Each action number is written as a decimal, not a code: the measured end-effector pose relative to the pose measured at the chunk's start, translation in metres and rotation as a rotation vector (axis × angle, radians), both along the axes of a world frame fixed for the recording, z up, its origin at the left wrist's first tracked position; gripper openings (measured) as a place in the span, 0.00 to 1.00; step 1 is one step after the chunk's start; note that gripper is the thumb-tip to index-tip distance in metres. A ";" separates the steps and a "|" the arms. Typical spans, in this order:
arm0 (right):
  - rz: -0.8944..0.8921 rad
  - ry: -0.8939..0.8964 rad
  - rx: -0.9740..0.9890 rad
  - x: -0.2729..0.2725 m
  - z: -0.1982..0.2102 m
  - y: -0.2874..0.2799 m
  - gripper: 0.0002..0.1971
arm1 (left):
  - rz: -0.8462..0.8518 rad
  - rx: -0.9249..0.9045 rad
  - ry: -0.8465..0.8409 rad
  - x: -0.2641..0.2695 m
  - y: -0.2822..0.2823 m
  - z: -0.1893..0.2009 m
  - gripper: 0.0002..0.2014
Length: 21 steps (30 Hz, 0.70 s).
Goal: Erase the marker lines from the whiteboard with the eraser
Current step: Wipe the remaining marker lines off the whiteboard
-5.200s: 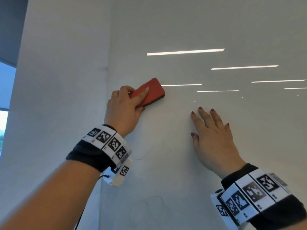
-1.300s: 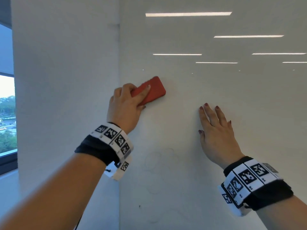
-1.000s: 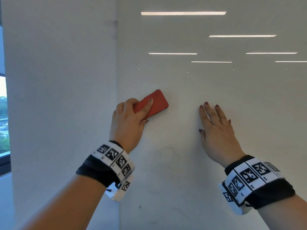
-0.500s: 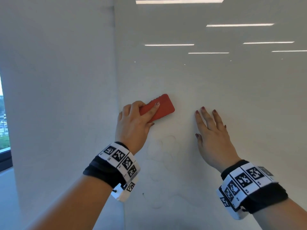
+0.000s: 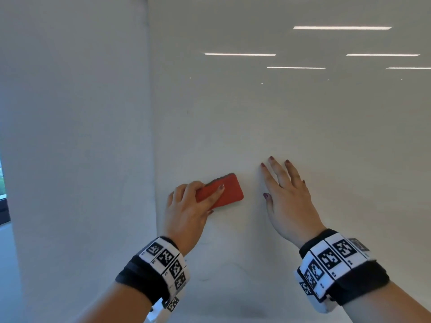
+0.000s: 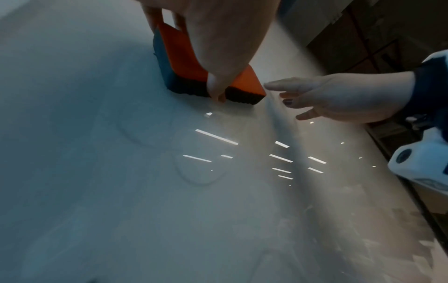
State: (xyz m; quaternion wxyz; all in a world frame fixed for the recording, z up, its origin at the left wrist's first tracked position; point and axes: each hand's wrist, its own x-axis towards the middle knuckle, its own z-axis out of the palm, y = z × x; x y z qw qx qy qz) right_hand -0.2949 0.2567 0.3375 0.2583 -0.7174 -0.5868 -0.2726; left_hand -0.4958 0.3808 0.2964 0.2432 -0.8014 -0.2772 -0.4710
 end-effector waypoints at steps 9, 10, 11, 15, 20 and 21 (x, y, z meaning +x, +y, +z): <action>-0.006 0.004 -0.090 0.010 -0.018 -0.011 0.31 | 0.065 0.022 -0.118 -0.016 0.008 0.037 0.29; -0.007 0.002 -0.089 0.011 -0.020 -0.012 0.31 | 0.062 0.020 -0.124 -0.012 0.007 0.043 0.29; -0.007 0.000 -0.089 0.013 -0.021 -0.013 0.32 | 0.055 0.014 -0.131 -0.007 0.005 0.045 0.29; 0.005 0.006 -0.086 0.017 -0.028 -0.014 0.32 | 0.016 0.008 -0.087 0.014 -0.006 0.025 0.29; 0.004 0.020 -0.096 0.019 -0.039 -0.013 0.33 | -0.022 -0.002 -0.037 0.028 -0.014 -0.020 0.30; 0.007 0.022 -0.095 0.019 -0.040 -0.013 0.33 | -0.029 -0.011 -0.029 0.026 -0.014 -0.028 0.31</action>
